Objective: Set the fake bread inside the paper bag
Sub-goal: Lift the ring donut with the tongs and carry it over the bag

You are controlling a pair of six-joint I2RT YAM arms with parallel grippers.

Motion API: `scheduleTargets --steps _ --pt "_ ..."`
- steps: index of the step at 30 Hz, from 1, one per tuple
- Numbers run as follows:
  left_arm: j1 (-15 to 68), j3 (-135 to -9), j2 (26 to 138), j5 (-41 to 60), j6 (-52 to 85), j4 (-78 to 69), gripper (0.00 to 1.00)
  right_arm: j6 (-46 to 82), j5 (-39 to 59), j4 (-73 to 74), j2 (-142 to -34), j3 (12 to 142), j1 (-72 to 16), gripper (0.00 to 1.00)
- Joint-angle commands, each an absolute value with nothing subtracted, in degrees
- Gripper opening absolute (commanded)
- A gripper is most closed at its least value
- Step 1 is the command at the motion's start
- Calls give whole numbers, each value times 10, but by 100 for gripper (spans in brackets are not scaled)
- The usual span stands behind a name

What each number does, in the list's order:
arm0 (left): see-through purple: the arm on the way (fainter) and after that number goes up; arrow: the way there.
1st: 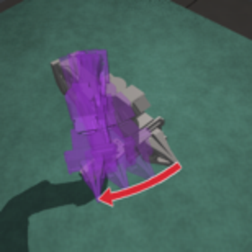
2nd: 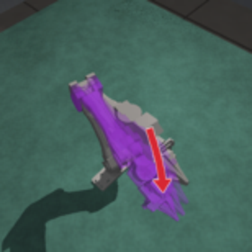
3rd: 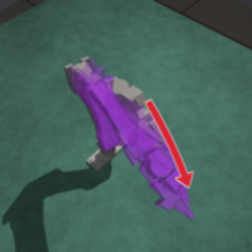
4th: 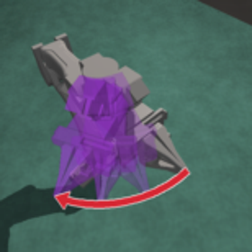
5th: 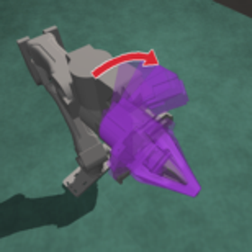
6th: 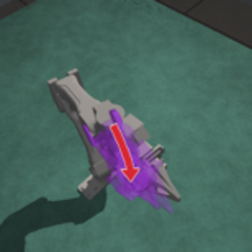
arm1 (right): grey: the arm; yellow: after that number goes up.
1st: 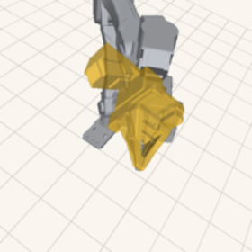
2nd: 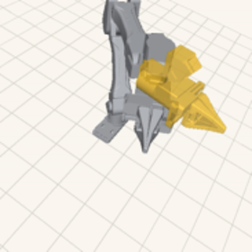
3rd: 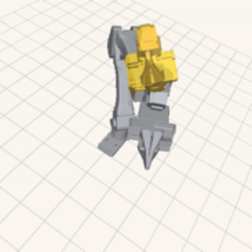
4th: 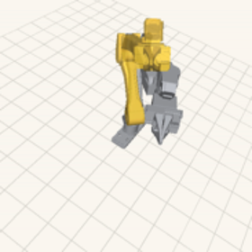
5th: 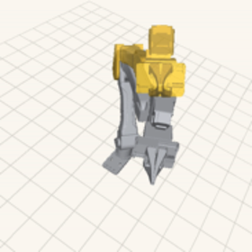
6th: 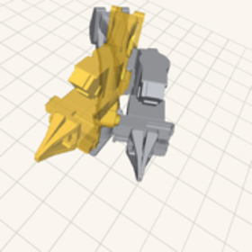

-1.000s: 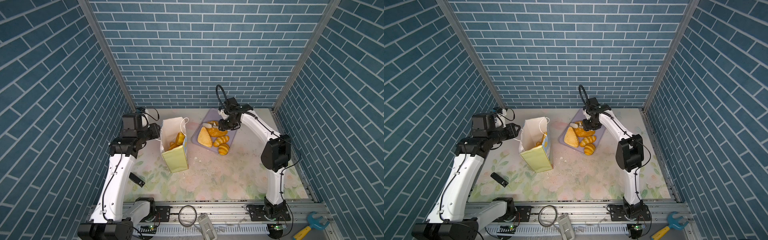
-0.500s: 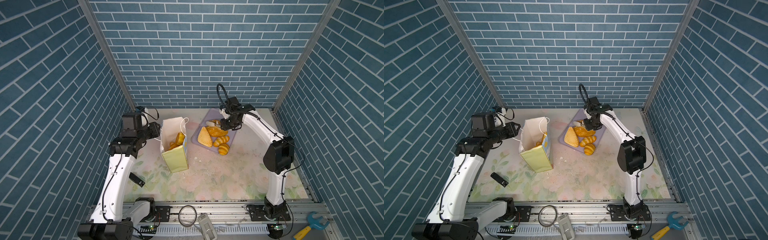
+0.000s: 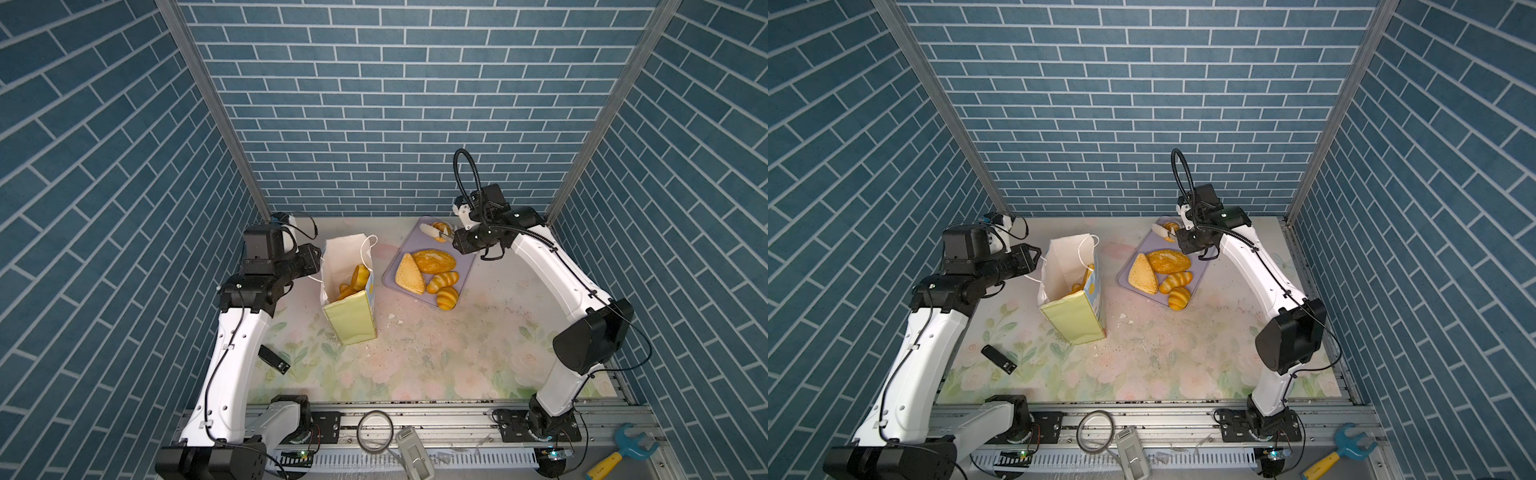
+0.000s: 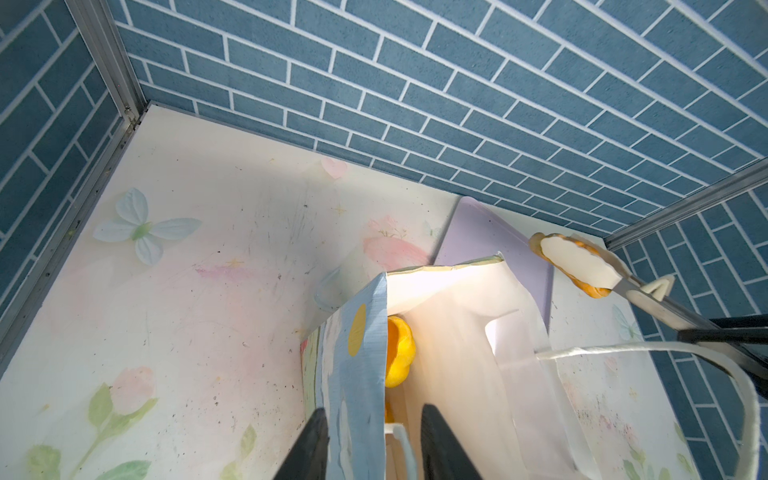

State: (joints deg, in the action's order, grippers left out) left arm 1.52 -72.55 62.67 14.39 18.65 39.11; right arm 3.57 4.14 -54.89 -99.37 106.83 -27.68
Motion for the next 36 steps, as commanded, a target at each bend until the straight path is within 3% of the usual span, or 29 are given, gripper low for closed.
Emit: scheduleTargets --steps 1,16,36 --pt "18 -718 619 146 189 387 39 20 73 -522 -949 1069 -278 39" --pt "17 -711 622 148 197 378 39 -15 119 -503 -868 1096 -335 39" --pt "18 -666 593 157 227 340 14 -64 119 -497 -863 1174 -468 40"
